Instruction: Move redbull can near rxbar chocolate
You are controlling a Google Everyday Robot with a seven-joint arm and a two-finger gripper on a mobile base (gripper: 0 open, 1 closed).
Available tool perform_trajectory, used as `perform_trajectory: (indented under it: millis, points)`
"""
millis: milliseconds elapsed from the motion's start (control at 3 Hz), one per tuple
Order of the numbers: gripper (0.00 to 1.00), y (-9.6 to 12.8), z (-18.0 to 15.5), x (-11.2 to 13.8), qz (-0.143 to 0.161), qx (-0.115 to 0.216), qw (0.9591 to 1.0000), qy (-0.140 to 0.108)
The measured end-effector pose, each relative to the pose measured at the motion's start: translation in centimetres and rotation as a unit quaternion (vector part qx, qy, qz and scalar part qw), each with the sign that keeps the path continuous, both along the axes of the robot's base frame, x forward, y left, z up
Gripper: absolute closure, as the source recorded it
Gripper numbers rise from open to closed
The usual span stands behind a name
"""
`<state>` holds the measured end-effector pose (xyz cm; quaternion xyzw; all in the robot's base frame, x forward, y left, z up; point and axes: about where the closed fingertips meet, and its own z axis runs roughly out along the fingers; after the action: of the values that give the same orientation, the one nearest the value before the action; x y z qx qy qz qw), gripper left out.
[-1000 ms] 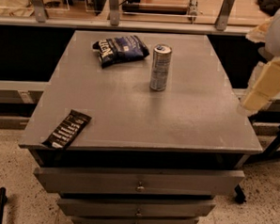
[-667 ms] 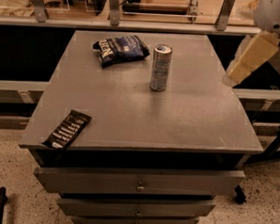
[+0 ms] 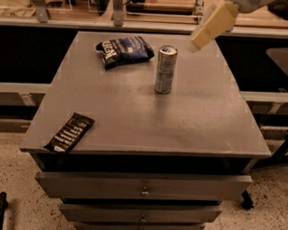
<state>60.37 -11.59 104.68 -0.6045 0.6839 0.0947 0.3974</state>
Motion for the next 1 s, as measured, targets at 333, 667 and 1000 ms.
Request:
perform_trajectory:
  millis: [333, 667, 1000]
  points:
    - [0.00, 1.0, 0.2, 0.6, 0.003, 0.015, 0.9999, -0.008]
    - [0.00, 0.8, -0.3, 0.3, -0.001, 0.039, 0.9992, 0.000]
    - [0.00, 1.9, -1.4, 0.7, -0.015, 0.072, 0.9973, 0.003]
